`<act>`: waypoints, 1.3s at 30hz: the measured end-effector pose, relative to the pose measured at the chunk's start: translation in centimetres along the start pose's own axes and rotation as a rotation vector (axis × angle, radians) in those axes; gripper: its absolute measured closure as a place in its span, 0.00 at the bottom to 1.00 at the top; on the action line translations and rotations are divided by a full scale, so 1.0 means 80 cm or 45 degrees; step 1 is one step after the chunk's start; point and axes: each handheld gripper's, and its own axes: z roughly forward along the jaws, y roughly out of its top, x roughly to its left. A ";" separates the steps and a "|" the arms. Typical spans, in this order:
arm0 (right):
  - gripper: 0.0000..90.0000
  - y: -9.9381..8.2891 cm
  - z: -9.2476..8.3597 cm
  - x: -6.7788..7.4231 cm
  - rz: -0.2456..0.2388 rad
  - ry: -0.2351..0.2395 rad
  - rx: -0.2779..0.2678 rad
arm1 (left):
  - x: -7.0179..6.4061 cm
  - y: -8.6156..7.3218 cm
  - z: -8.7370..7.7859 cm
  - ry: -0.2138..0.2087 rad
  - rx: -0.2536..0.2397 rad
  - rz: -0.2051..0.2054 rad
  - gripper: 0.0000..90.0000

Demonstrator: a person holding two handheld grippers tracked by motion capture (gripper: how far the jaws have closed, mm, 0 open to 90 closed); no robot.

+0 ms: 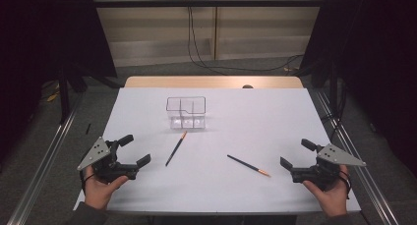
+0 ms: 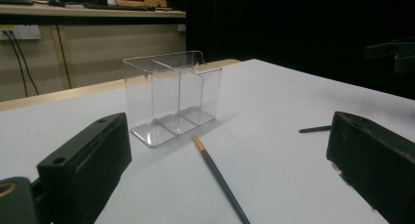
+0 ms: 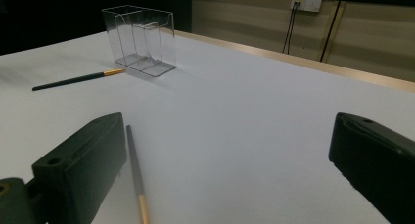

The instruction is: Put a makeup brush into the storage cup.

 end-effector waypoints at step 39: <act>0.00 -0.003 0.002 0.002 -0.020 -0.009 0.025 | 0.005 0.017 0.041 0.052 0.014 -0.011 0.03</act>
